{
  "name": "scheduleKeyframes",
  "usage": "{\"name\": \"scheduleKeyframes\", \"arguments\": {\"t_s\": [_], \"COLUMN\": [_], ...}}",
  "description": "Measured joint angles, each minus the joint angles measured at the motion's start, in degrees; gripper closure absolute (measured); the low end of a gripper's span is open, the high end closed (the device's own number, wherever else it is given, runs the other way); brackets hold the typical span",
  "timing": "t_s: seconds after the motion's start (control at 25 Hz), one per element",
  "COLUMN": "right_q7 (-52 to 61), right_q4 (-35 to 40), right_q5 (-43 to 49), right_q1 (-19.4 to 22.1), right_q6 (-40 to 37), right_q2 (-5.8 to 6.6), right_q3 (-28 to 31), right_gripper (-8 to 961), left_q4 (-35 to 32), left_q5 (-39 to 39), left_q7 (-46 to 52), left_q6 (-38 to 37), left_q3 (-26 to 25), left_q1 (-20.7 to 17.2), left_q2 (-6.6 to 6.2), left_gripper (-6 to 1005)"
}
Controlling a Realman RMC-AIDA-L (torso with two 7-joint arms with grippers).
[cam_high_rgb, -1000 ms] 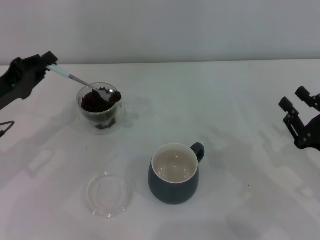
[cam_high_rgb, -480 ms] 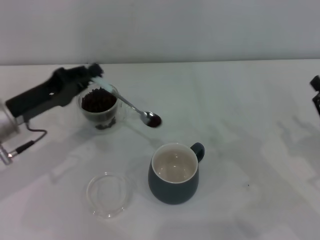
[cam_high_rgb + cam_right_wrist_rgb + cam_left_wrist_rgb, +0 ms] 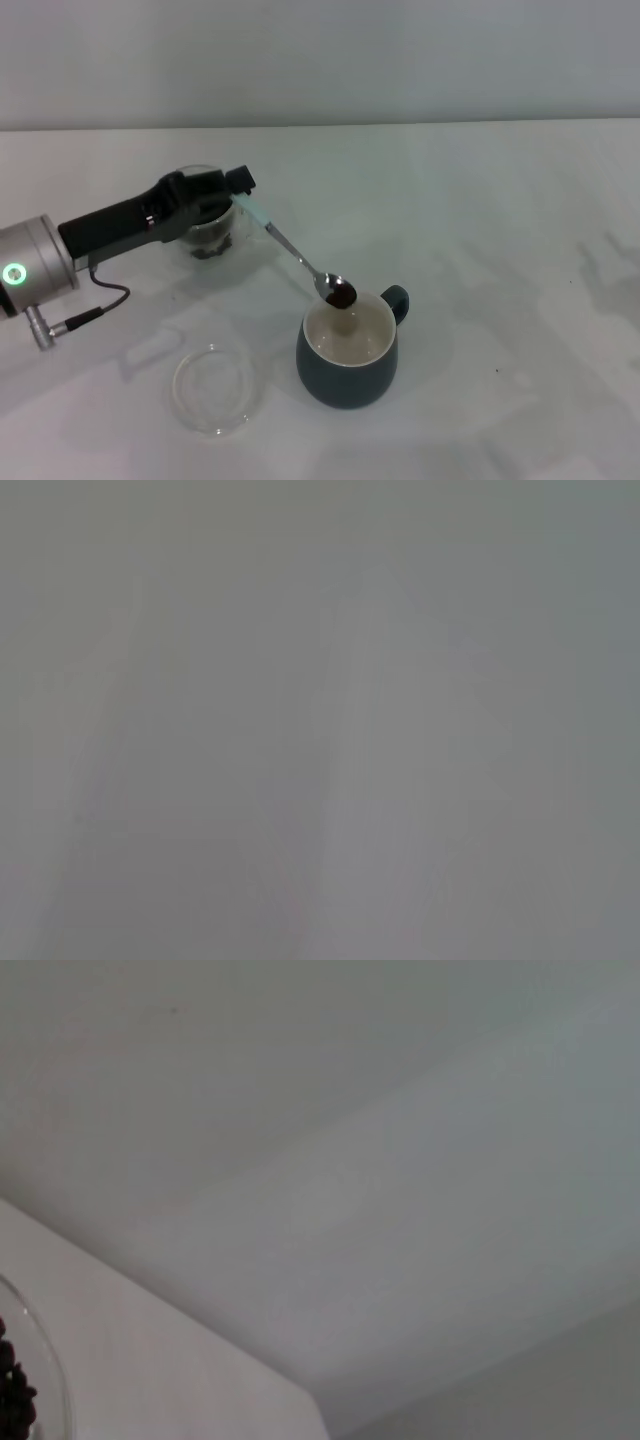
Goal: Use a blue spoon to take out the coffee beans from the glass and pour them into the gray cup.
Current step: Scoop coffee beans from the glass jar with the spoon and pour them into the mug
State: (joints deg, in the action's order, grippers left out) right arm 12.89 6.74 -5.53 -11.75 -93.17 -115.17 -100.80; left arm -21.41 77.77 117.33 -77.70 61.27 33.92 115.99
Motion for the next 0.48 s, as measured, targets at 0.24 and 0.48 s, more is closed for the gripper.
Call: {"name": "scheduleKeyframes", "arguments": {"t_s": [0.24,0.48], "right_q7": [0.03,0.04], "right_q4": [-0.03,-0.06], "right_q5": [-0.02,-0.01], "right_q1": [0.38,0.37], "right_q6": [-0.19,-0.07], "right_q2": [-0.05,-0.05], "right_q3": [-0.04,-0.08], "right_gripper": [560,560], "left_q4": [-0.07,-0.84], "left_q5": [1.93,4.51], "left_q7": [-2.03,-5.52], "left_q6": [-0.4,-0.61], "left_q3": [0.05,0.08], "left_q1": [0.01,0.27], "left_q2": [0.04,-0.31], "left_gripper": [867,868]}}
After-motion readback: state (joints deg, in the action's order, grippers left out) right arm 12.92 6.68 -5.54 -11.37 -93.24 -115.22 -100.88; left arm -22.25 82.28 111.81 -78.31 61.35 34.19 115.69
